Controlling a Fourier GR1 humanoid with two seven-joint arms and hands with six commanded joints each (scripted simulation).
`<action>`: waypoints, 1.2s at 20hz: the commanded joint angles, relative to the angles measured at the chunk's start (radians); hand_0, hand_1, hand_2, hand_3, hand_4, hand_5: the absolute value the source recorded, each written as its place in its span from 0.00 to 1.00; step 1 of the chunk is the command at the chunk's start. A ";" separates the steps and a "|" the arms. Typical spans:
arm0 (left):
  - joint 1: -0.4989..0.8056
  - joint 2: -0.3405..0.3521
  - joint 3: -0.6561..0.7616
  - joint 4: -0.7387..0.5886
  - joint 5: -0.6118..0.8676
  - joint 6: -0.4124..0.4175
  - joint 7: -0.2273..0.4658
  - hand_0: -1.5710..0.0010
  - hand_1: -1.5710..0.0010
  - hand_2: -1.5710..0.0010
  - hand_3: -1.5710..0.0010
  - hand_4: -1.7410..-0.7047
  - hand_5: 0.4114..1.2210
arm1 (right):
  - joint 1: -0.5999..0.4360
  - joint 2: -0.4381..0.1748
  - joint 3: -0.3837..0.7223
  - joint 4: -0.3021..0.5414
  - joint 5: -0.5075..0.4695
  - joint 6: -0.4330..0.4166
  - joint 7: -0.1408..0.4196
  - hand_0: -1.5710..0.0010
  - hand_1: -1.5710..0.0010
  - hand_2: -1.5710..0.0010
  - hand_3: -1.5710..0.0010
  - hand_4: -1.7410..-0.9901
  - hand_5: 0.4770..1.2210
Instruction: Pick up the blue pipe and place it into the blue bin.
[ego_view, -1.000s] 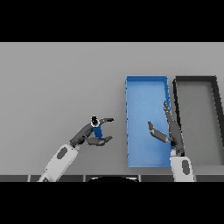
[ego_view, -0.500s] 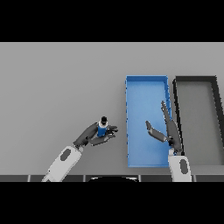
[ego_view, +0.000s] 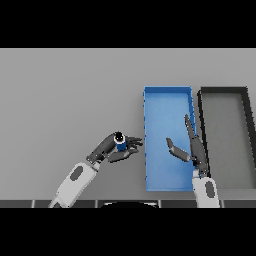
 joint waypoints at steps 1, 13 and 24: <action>-0.009 0.004 0.004 -0.024 0.008 -0.009 0.011 0.01 0.01 0.01 0.01 0.27 0.99 | -0.002 -0.008 -0.007 0.000 -0.006 0.005 0.007 1.00 1.00 1.00 1.00 0.74 0.22; -0.023 -0.027 0.002 -0.054 -0.032 -0.046 0.098 0.00 0.00 0.00 0.00 0.27 1.00 | 0.073 0.001 0.009 -0.059 0.030 -0.024 0.000 1.00 1.00 1.00 1.00 0.74 0.22; -0.013 -0.048 0.026 -0.064 -0.047 -0.089 0.112 0.00 0.00 0.00 0.00 0.26 1.00 | -0.099 -0.132 0.023 -0.261 -0.474 0.324 0.214 1.00 0.99 0.93 1.00 0.67 0.13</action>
